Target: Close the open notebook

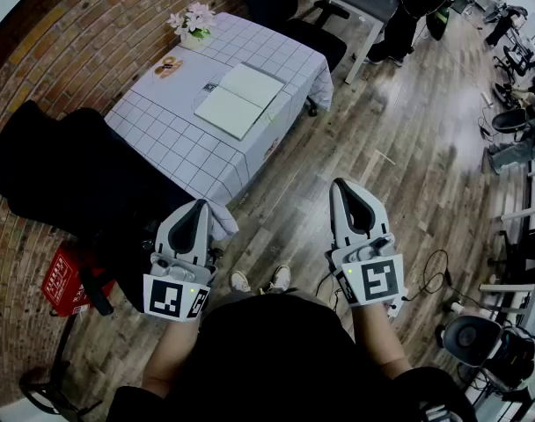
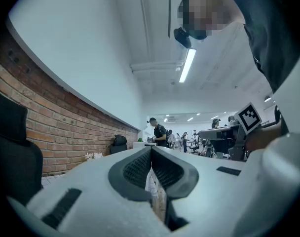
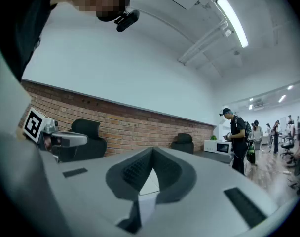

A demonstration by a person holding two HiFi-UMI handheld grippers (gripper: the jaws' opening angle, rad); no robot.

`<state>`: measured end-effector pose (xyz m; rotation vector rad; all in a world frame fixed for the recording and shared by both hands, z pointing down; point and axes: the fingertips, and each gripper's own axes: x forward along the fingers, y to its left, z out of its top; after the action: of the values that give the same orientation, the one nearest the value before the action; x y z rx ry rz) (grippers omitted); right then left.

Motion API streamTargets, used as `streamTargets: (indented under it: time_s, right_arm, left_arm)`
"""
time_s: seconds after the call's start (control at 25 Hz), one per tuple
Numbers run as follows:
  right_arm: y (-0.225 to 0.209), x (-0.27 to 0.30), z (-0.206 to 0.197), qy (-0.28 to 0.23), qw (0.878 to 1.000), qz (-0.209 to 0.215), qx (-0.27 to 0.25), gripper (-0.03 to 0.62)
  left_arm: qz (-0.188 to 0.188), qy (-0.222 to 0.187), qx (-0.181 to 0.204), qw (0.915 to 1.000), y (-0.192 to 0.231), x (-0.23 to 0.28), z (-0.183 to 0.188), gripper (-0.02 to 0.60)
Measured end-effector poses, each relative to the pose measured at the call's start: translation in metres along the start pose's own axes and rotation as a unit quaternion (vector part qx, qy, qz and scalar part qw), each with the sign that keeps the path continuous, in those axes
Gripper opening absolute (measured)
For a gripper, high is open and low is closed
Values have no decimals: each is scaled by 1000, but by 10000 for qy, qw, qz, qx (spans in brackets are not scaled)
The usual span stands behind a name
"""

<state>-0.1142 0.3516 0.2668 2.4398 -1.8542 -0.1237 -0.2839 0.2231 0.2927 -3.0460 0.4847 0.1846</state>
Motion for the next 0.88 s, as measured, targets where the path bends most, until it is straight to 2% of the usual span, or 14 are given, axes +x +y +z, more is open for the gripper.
streamTargets:
  time_s: [0.44,0.68,0.88]
  right_arm:
    - [-10,1,-13,5,9999,-31,113,14]
    - [-42,-6,-17,-150,9985,104,514,14]
    - [-66,-7,-30,-131,9982,162,560,14]
  left_arm:
    - [-60,38,-52,10000,-7,14,-10,25]
    - [49,4,53,10000,-27,34,-7,25]
    - [146,103,84,9998,-44,45,-18,25]
